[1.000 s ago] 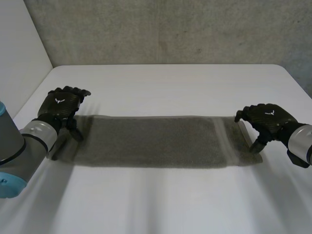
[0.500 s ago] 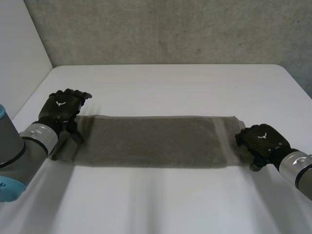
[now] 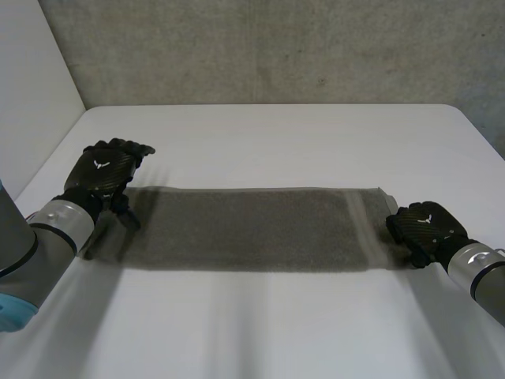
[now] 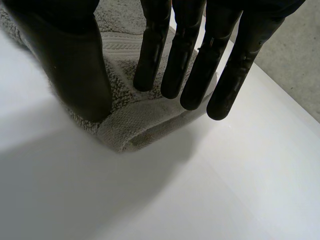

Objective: Fold the towel.

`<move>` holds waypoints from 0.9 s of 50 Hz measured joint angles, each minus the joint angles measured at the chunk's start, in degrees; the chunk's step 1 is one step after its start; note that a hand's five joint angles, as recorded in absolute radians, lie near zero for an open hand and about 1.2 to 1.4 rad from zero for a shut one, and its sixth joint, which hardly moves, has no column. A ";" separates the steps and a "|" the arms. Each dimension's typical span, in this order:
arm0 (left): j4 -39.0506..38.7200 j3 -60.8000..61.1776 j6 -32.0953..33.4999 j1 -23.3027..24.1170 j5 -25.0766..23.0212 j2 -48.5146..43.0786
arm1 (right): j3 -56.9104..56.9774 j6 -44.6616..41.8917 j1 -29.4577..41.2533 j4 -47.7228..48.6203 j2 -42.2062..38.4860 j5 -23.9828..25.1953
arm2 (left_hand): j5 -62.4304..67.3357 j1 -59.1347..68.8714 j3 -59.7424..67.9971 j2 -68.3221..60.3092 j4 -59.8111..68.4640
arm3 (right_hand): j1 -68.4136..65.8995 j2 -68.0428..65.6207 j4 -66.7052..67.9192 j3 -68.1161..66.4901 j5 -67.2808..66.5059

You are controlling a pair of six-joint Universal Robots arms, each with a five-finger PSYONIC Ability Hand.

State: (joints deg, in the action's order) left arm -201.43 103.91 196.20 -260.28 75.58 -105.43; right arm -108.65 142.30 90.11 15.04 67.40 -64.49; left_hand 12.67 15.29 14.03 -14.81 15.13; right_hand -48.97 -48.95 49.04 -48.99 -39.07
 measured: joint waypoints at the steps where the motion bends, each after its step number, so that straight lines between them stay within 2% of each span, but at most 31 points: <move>1: -0.03 0.05 -0.15 0.00 0.00 0.04 | 0.08 -0.01 0.00 0.09 -0.14 -0.02 | 0.00 0.00 0.00 0.00 0.00 | -0.02 -0.02 0.01 -0.02 -0.01; 8: -0.39 0.36 -0.56 0.01 0.00 0.20 | 0.50 -0.01 0.04 0.41 -0.93 -0.04 | 0.00 0.00 0.00 0.00 0.00 | -0.68 -0.65 0.60 -0.65 -0.11; 11: -0.50 0.42 -0.58 0.02 0.00 0.22 | 0.68 -0.08 0.08 0.44 -1.27 -0.06 | 0.00 0.00 0.00 0.00 0.00 | -5.22 -5.33 5.03 -5.14 -4.19; 16: -0.55 0.43 -0.58 0.03 0.01 0.23 | 1.05 -0.60 0.08 0.37 -2.03 -0.18 | 0.00 0.00 0.00 0.00 0.00 | -22.94 -22.53 22.36 -22.72 -22.30; 18: -0.55 0.43 -0.57 0.03 0.00 0.23 | 1.24 -1.22 0.05 0.18 -2.38 -0.24 | 0.00 0.00 0.00 0.00 0.00 | -26.03 -24.77 27.24 -27.31 -26.79; 29: -0.49 0.42 -0.55 -0.04 0.01 0.35 | 1.72 -4.74 -1.06 -0.98 -2.02 -0.71 | 0.00 0.00 0.00 -0.06 0.00 | -26.05 -24.77 27.75 -27.99 -26.92; 38: -0.53 0.42 -0.57 -0.06 0.01 1.02 | 4.68 -13.41 -13.43 -6.59 1.36 -0.79 | 0.00 0.00 0.00 -0.06 0.00 | -26.24 -24.77 27.75 -28.16 -26.93; 45: -0.51 0.42 -0.70 -0.06 0.00 1.71 | 8.73 -19.21 -18.57 -9.71 3.93 -1.25 | 0.00 0.00 0.00 -0.06 0.00 | -26.35 -24.77 27.75 -28.19 -26.93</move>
State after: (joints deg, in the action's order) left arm -201.94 104.33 195.49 -260.34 75.59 -103.72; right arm -99.92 123.09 71.54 5.32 71.33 -65.75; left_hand 12.67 15.29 14.03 -14.87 15.13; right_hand -75.32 -73.72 76.79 -77.18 -65.99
